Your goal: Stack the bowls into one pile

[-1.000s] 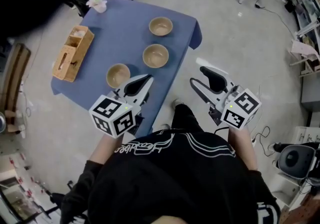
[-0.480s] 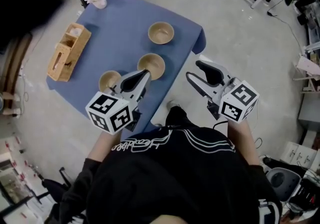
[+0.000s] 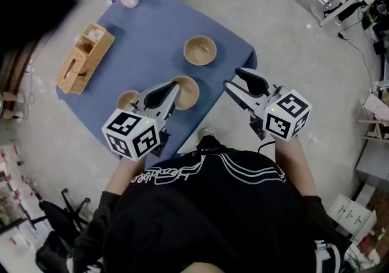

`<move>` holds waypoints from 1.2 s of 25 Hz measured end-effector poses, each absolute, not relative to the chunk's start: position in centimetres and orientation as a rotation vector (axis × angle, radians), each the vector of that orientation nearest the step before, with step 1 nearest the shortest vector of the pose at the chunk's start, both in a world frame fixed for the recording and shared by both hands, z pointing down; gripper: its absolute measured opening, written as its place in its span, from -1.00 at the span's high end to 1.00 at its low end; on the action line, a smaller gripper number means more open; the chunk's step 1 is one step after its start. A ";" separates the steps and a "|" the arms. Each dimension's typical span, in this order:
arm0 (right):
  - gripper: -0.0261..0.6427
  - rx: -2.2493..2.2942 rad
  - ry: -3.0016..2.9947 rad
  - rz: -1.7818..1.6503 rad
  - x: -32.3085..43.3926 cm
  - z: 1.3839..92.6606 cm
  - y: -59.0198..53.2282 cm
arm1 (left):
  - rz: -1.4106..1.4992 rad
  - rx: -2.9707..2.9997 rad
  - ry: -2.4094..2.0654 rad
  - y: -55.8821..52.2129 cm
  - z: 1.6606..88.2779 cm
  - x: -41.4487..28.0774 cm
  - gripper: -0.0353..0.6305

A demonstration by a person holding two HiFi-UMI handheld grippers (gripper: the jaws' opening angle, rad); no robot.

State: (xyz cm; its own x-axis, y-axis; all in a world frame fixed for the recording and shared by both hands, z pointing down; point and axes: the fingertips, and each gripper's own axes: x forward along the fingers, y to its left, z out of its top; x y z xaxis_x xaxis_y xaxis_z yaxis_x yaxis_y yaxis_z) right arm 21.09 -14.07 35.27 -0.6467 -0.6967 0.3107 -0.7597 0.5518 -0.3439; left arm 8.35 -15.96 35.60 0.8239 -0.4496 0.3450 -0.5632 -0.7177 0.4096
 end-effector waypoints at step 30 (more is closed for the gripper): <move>0.28 1.120 -2.411 0.807 23.4 48.5 -27.0 | 0.305 2.338 -1.118 -21.7 39.4 5.6 0.80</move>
